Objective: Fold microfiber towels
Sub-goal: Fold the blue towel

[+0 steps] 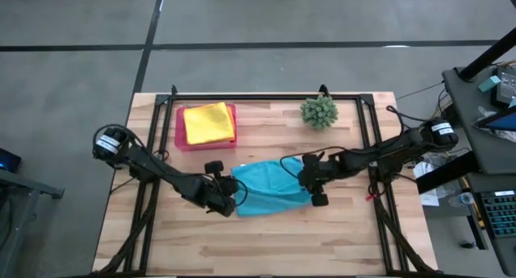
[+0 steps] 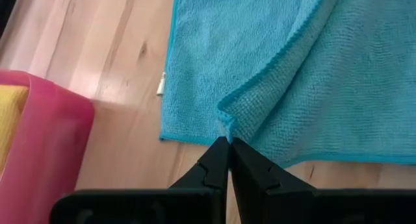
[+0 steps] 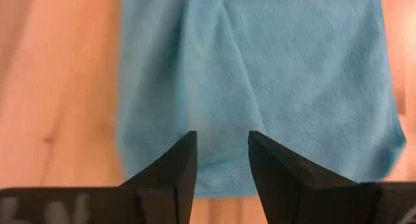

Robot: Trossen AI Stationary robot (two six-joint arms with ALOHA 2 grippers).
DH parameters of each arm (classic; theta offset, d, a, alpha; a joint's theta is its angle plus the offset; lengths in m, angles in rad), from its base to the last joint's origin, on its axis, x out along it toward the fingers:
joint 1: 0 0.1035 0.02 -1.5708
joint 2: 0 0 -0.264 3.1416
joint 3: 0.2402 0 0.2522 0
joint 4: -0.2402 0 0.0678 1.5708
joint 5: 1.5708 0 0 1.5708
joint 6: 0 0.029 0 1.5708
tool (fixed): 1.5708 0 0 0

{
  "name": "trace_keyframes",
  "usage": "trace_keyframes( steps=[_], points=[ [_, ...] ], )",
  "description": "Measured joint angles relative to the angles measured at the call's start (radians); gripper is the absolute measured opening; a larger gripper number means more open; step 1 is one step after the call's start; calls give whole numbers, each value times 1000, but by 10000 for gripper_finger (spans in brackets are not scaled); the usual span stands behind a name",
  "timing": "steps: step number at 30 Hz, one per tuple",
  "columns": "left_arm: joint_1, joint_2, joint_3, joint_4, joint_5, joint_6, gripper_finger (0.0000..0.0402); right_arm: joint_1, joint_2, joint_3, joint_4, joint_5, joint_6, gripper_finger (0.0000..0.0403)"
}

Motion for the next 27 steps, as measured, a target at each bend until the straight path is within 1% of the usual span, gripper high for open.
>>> trace_keyframes(
  steps=[3,9,13,18,21,23,27],
  points=[
    [0,-1,-5,9,0,0,0,30,-10,1,39,1,6,124],
    [0,-1,-8,8,0,0,0,78,-13,6,43,7,16,113],
    [0,-1,-8,11,0,0,0,94,-11,-4,56,79,34,106],
    [0,-1,-8,12,0,0,0,97,27,-26,135,88,33,100],
    [0,-1,-7,14,0,0,0,97,59,-27,143,116,33,92],
    [0,-1,-6,15,0,0,0,99,67,-27,143,140,32,76],
    [0,-1,-6,15,2,0,0,102,55,-27,139,155,4,20]
  ],
)
